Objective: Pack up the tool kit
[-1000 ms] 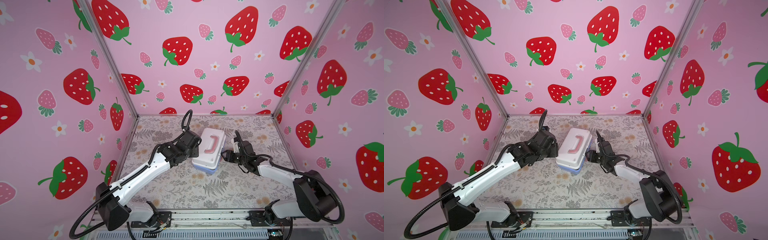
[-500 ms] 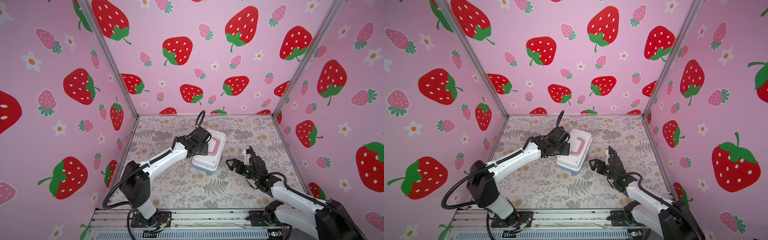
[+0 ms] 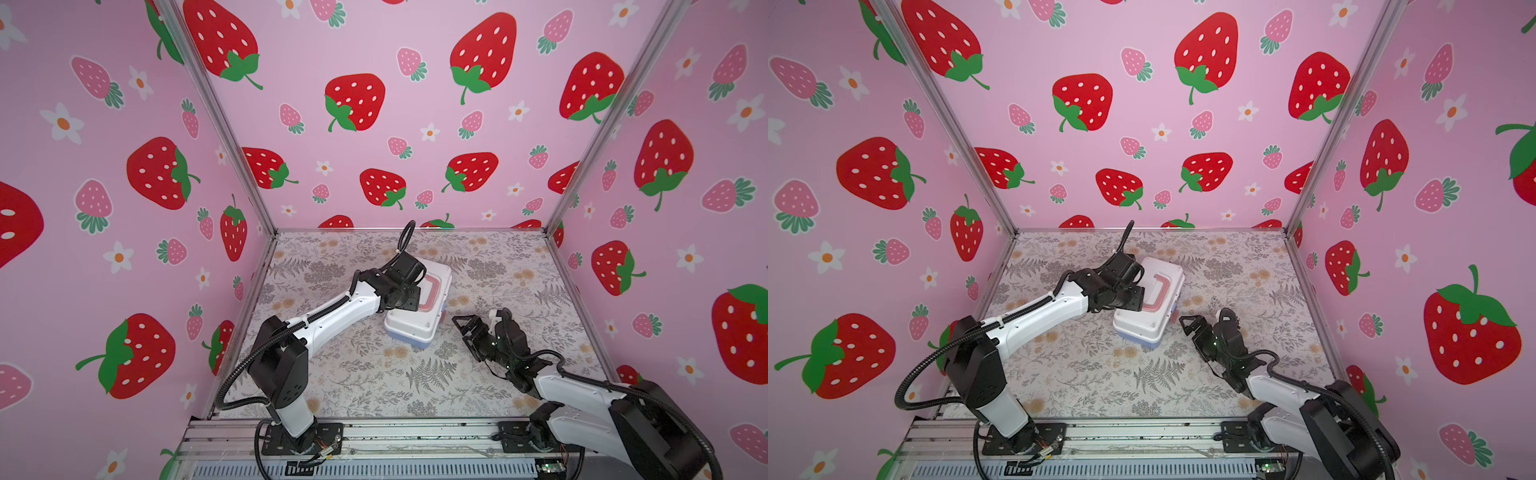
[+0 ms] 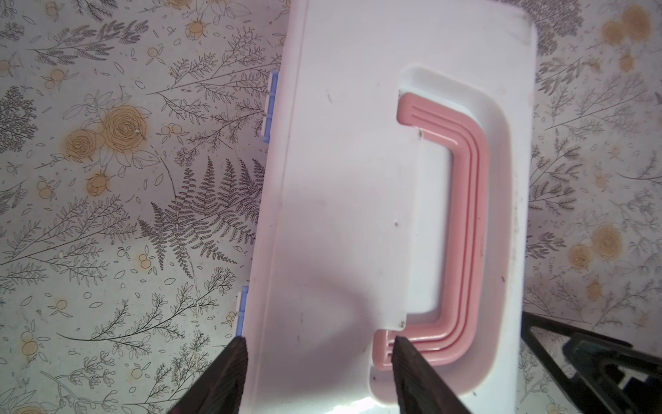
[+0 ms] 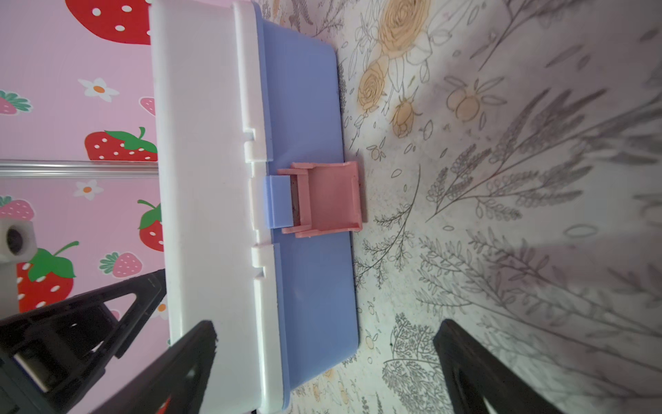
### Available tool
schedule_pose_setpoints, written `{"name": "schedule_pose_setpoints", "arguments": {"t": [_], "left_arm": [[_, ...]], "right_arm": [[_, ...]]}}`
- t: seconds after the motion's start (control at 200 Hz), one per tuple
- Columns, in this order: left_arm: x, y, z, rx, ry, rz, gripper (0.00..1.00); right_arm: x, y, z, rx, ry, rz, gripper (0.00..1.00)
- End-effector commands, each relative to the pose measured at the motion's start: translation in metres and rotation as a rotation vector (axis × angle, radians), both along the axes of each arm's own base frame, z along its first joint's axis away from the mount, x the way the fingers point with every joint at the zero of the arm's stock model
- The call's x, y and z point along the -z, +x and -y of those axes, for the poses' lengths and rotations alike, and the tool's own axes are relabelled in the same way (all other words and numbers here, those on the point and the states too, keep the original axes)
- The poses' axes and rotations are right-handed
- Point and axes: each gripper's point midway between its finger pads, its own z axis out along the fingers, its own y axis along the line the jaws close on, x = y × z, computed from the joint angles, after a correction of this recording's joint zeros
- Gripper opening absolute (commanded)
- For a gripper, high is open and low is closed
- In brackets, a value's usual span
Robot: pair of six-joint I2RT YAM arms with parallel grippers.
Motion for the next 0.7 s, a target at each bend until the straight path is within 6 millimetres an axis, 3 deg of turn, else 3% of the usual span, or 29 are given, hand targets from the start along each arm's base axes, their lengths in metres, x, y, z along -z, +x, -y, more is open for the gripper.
{"name": "schedule_pose_setpoints", "arguments": {"t": [0.0,0.145,0.44,0.695], "left_arm": [[-0.026,0.003,-0.006,-0.022,-0.019,0.056,0.68],[-0.023,0.000,-0.008,-0.032,-0.028,0.055,0.68],[-0.006,0.006,-0.028,-0.126,0.027,0.053,0.69],[0.011,0.004,-0.017,-0.118,-0.002,0.013,0.69]], "right_arm": [[-0.019,0.011,-0.001,0.157,0.222,0.000,0.99],[-0.021,0.021,-0.011,0.215,0.275,-0.029,0.99],[0.006,0.024,-0.041,0.254,0.458,-0.200,0.99],[0.031,0.031,-0.067,0.265,0.596,-0.302,0.99]]}}
